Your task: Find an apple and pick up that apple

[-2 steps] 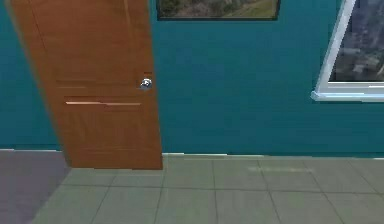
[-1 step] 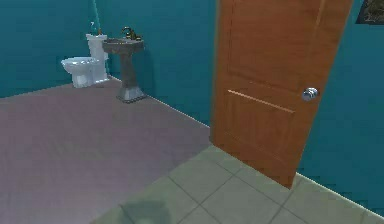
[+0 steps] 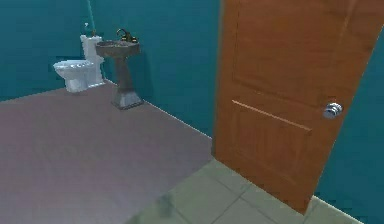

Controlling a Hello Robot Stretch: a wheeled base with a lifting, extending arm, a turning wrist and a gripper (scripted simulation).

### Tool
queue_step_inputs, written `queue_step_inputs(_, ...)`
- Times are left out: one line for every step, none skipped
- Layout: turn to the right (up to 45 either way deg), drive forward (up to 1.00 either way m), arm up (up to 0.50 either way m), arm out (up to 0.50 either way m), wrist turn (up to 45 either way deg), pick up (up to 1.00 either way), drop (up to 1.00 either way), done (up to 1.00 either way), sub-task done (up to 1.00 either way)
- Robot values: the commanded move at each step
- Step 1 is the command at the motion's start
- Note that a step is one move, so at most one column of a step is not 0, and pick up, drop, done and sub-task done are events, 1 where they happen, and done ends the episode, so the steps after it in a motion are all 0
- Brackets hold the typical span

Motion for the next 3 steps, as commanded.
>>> queue_step_inputs(45.0, 0.00, 0.00, 0.00, 0.0, 0.00, 0.00, 0.00, 0.00)
queue_step_inputs(42.0, 0.00, 0.00, 0.00, 0.0, 0.00, 0.00, 0.00, 0.00)
queue_step_inputs(0.0, 0.20, 0.00, 0.00, 0.0, 0.00, 0.00, 0.00, 0.00)
